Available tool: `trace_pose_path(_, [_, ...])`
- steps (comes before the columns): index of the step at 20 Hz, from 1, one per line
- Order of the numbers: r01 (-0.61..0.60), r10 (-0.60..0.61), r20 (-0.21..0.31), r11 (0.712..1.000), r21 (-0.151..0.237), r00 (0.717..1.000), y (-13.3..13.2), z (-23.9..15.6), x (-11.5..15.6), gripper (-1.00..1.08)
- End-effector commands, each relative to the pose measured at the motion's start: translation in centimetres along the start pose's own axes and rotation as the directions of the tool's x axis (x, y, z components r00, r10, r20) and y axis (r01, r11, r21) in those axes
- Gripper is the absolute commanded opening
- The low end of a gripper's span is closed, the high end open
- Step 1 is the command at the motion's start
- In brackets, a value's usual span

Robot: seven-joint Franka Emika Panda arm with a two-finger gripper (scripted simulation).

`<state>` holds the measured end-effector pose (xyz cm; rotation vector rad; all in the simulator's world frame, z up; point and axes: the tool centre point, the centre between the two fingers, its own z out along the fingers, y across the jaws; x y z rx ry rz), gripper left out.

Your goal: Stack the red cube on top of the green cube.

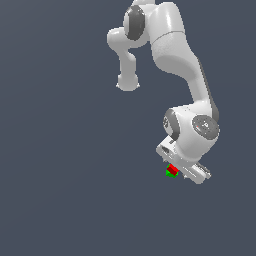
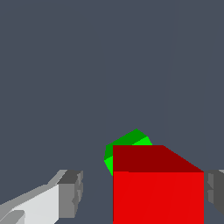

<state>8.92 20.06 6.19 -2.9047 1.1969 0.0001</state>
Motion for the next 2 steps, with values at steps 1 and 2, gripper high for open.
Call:
trace_pose_path(1, [0.0,0.0,0.0,1.0,0.0,1.0,-0.01,0.0,0.0,1.0])
trace_pose_path(2, [0.0,0.0,0.0,1.0,0.0,1.0,-0.01,0.0,0.0,1.0])
